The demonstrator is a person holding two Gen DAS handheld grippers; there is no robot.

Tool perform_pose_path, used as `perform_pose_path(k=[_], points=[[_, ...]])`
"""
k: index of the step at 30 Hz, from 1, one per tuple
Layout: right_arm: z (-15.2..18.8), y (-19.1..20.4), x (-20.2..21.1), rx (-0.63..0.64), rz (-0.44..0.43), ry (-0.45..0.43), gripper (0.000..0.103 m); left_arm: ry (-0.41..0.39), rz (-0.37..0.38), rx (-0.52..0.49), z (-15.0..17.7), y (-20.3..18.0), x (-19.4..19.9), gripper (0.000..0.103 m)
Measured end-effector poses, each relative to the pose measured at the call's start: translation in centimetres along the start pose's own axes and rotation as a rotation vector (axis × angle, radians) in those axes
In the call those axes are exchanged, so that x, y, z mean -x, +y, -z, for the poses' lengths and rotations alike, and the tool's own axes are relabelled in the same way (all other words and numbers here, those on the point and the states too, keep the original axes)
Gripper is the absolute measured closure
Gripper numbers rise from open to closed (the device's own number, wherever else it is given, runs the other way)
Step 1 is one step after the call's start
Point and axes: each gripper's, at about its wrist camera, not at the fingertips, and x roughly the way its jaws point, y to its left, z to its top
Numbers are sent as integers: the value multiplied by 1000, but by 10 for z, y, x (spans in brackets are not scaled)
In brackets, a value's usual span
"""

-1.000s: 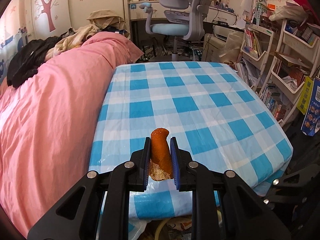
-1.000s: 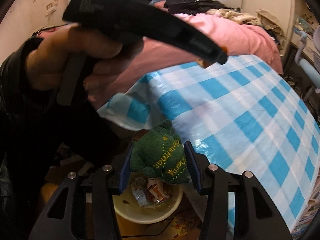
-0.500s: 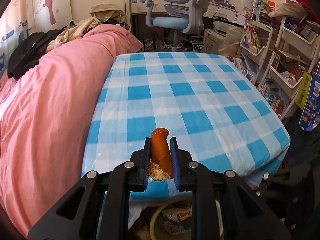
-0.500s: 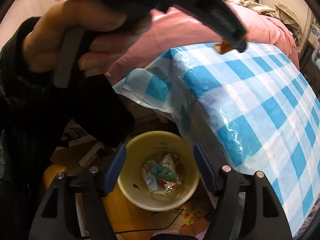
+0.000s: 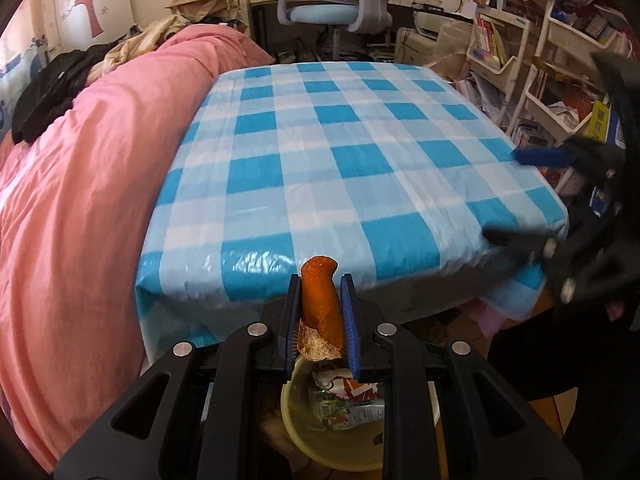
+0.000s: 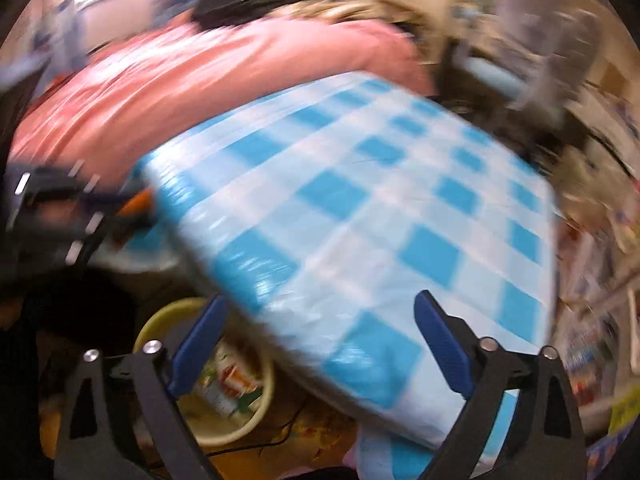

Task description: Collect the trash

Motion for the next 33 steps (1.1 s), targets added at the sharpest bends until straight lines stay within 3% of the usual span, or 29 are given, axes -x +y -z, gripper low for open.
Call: perform_pose_path(k=[2, 4, 7, 10, 16, 20, 28, 33], points=[[5, 2, 5, -58, 64, -7, 8, -7, -17, 15, 2, 0, 3, 68], [11, 7, 10, -85, 141, -15, 8, -44, -65, 36, 0, 2, 10, 40], [20, 19, 20, -103, 230, -48, 8, -115, -130, 49, -5, 3, 25, 23], [24, 16, 35, -152, 296, -100, 8, -159, -159, 50, -17, 2, 36, 16], [31, -2, 49, -304, 365, -149, 8, -242, -162, 75, -30, -5, 48, 8], [33, 2, 44, -320, 409, -154, 8, -217, -163, 91, -29, -5, 39, 8], [31, 5, 38, -321, 407, -168, 8, -211, -172, 203, -25, 18, 30, 8], [33, 2, 38, -330, 409, -171, 8, -214, -177, 201, -26, 18, 27, 8]])
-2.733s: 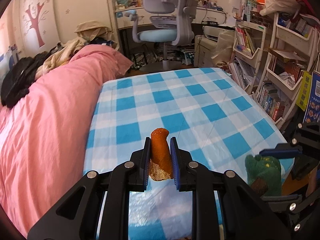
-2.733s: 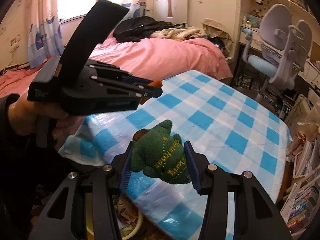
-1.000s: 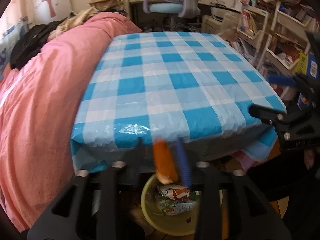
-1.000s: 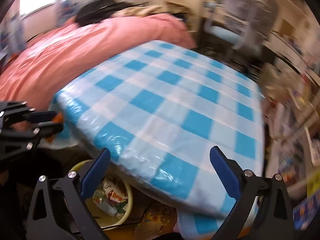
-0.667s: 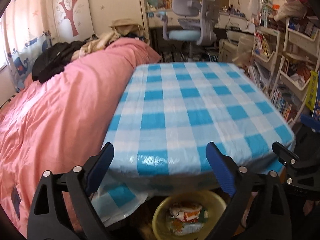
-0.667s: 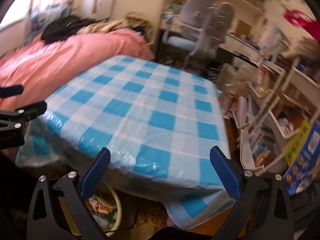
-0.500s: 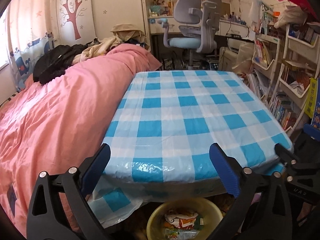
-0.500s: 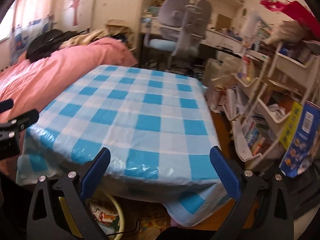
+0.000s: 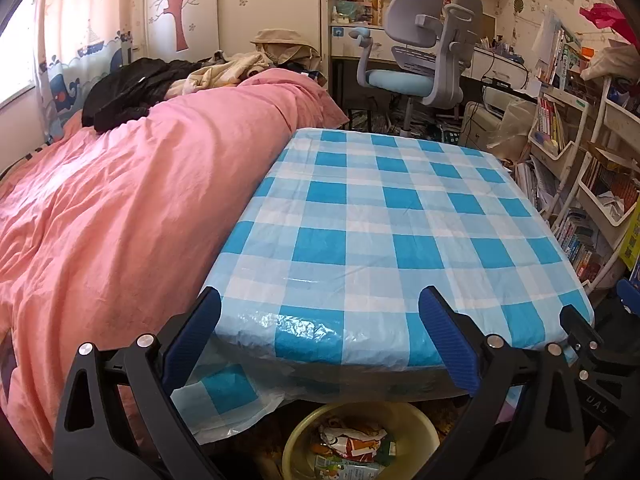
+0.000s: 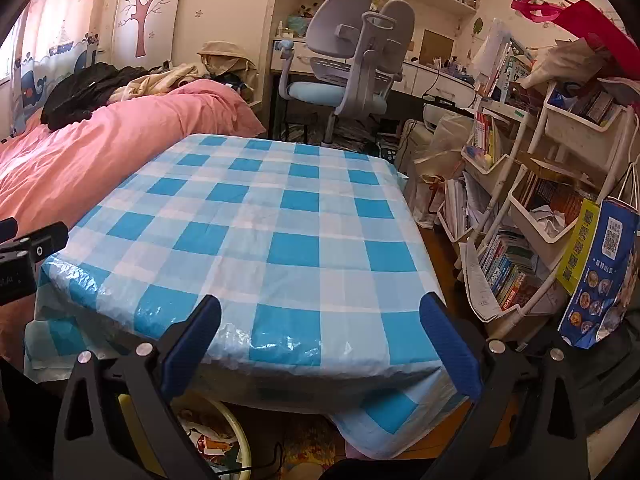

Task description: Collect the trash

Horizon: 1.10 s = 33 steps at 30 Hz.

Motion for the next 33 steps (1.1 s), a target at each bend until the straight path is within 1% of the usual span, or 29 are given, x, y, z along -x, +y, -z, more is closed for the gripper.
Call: perform_pose_path(k=[6, 10, 20, 33], points=[[0, -2, -2, -12, -11, 6, 8, -17, 6, -38, 1, -8, 1, 8], [0, 0, -2, -9, -16, 3, 8, -30, -3, -51, 1, -9, 2, 7], [-1, 5, 2, 3, -19, -20, 8, -41, -8, -59, -1, -9, 5, 7], [-1, 4, 2, -7, -19, -23, 8, -72, -22, -72, -2, -10, 10, 7]])
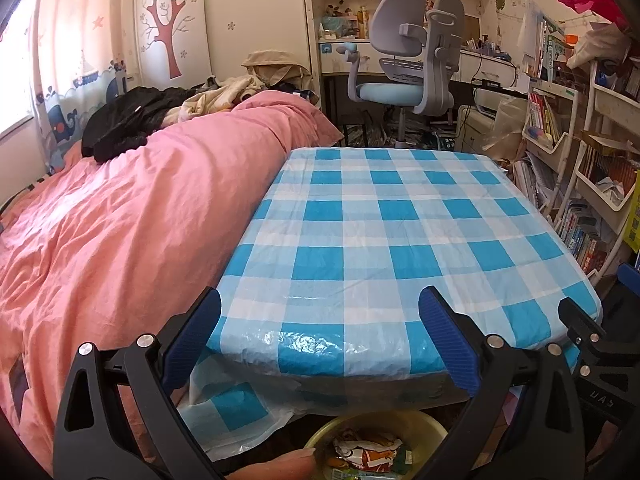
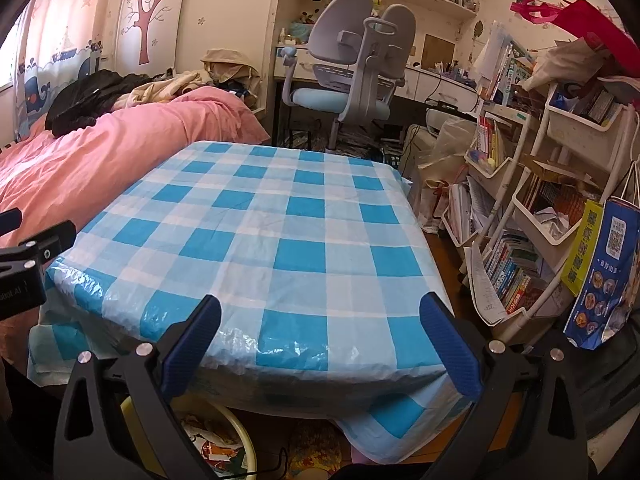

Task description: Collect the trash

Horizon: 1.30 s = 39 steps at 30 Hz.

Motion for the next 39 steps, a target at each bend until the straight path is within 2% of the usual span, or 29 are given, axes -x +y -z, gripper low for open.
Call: perform_pose_path(k=[25, 39], points=[[-1, 14, -5, 58, 6, -3, 8, -28, 30, 28, -6, 7, 5, 7], [0, 12, -2, 48, 3, -10, 8, -24, 18, 26, -2, 8, 5, 7]])
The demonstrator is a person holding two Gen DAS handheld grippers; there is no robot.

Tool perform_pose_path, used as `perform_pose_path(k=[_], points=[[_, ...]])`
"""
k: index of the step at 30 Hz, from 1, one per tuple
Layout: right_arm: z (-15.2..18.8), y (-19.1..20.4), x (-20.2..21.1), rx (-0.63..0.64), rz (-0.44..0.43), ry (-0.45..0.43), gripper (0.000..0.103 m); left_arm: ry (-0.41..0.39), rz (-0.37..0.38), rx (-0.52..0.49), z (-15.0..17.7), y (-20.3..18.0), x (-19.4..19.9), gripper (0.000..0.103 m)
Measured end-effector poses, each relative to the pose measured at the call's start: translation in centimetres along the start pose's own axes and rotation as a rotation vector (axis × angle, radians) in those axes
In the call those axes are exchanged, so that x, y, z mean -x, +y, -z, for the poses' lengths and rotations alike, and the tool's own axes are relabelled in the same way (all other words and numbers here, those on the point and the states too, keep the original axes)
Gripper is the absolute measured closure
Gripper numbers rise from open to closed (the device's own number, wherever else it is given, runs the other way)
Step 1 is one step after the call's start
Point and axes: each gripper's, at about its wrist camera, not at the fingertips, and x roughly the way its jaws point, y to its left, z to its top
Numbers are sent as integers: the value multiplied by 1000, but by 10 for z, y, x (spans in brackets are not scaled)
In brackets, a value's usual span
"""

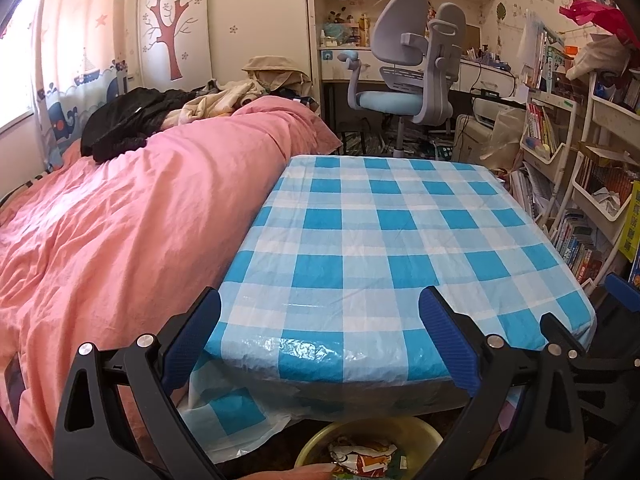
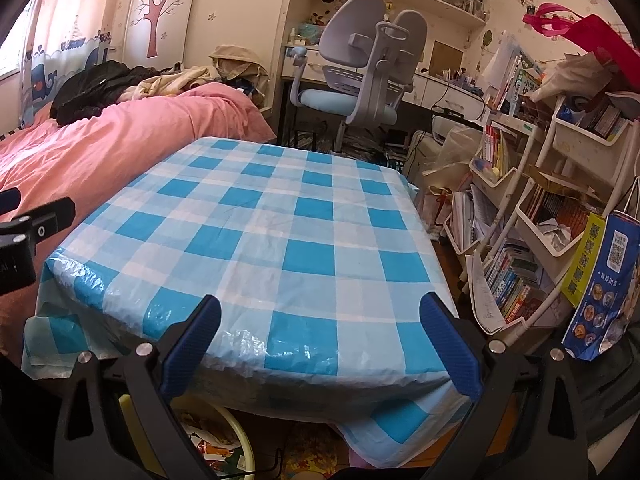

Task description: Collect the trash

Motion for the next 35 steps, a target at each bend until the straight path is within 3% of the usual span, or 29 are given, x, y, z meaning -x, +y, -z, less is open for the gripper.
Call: perform_pose_path(k=[16, 23, 29, 35], points=[[0, 0, 0, 3, 1, 2, 8, -1, -13, 2, 2, 0, -2, 7], [0, 0, 0, -1, 1, 0, 8, -31, 14, 6, 4, 1, 4, 7], [2, 1, -1, 2, 0, 2, 8, 65, 39, 34, 1, 6, -9, 7], [2, 1, -2, 3, 0, 2, 8, 84, 41, 58, 1, 9, -12, 7]])
